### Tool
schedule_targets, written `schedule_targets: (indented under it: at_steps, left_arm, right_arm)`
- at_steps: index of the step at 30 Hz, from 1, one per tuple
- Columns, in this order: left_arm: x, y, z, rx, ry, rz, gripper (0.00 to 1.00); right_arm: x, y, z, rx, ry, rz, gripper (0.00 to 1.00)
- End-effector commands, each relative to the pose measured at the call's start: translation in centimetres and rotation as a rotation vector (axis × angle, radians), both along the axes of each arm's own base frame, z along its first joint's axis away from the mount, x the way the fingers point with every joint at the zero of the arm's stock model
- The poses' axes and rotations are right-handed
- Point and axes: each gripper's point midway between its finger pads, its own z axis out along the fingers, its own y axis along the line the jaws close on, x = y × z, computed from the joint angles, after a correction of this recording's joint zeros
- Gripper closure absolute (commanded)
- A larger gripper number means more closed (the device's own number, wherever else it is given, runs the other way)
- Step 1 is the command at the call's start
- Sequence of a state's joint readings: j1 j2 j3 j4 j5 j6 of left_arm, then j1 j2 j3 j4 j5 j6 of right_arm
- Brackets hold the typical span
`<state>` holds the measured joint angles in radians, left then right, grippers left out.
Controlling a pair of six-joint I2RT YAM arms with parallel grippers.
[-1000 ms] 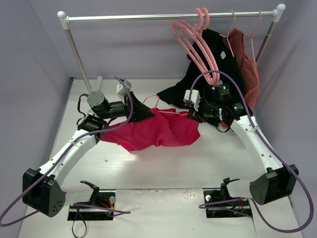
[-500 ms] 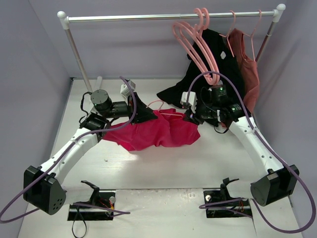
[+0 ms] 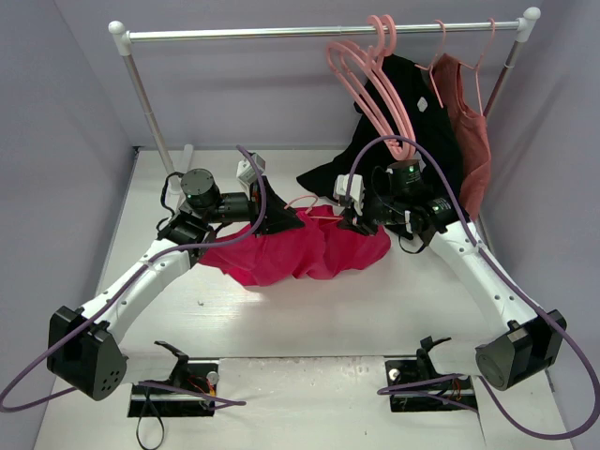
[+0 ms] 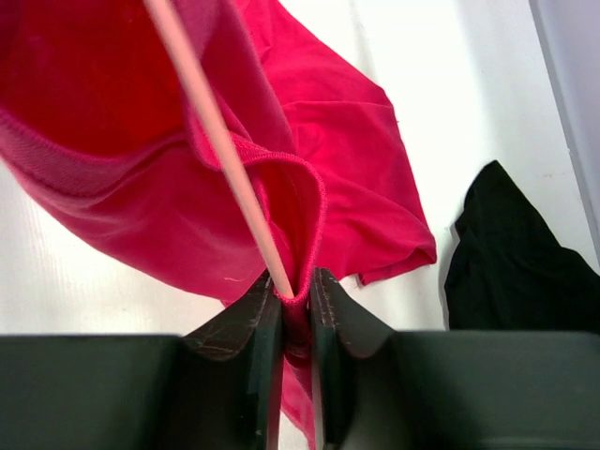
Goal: Place the t-shirt on the hanger
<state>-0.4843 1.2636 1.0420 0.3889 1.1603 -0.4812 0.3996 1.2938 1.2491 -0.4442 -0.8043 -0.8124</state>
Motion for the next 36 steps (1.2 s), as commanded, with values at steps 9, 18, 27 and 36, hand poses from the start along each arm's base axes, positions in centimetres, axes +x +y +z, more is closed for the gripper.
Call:
schedule_targets:
  at_steps: [9,18,27,36]
  left_arm:
    - [-0.6,0.4,3.9,-0.009,-0.211,0.025,0.90]
    - [3.6,5.8,1.4,0.199,-0.195,0.370,0.56]
    - [7.2,11.6,-0.5,0.339,-0.152,0.679,0.53]
    - [10.1,15.6,-3.0,0.456,-0.091,0.949,0.53]
  right_arm:
    - [1.0,0.6,3.2,0.044,-0.095,-0.021,1.00]
    - [1.6,-1.5,5.7,0.069,-0.152,-0.126,1.00]
    - [2.4,-1.9,6.8,0.093,-0.152,-0.198,1.00]
    - [2.6,-2.4,10.4,0.157,-0.233,-0.242,1.00]
